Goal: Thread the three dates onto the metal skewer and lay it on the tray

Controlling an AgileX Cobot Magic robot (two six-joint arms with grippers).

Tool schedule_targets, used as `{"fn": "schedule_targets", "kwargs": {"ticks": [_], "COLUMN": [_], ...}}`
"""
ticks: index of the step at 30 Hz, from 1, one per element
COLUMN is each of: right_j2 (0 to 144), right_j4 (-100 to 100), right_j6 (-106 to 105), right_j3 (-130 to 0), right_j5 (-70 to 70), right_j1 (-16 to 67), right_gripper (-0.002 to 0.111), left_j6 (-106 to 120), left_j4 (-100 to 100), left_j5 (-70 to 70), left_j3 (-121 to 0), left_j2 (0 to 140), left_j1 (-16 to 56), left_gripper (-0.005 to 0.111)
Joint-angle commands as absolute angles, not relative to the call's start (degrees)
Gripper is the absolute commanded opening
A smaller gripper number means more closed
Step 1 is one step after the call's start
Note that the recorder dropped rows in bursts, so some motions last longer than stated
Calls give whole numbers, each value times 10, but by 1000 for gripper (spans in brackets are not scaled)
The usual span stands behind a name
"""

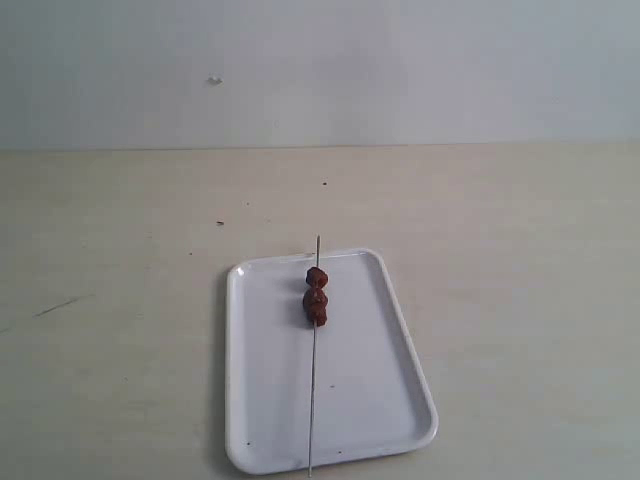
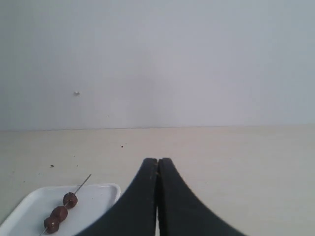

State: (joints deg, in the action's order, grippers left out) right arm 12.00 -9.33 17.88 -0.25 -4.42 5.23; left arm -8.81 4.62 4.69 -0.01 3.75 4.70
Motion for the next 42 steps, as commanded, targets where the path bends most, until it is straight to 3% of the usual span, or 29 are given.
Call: {"fn": "schedule_targets", "kwargs": {"ticks": [1, 13, 21, 27, 42], "right_j2": [118, 118, 112, 83, 82], "right_j4": [-49, 0, 0, 0, 0], "right_j6": [120, 106, 106, 107, 106], "right_j3": [0, 0, 0, 0, 0], "right_j5": [-51, -135, -128, -62, -61], "right_j1": [49, 46, -27, -28, -28], "right_gripper": [0, 0, 0, 0, 0], "left_j6": [-87, -87, -87, -87, -87], "left_j4": [51, 51, 51, 51, 51], "left_j5": [47, 47, 47, 47, 47], "left_j3": [0, 0, 0, 0, 0], "left_j2": [34, 34, 34, 34, 34], "left_j1": [46, 46, 46, 46, 46], "left_gripper": [0, 0, 0, 0, 0]}}
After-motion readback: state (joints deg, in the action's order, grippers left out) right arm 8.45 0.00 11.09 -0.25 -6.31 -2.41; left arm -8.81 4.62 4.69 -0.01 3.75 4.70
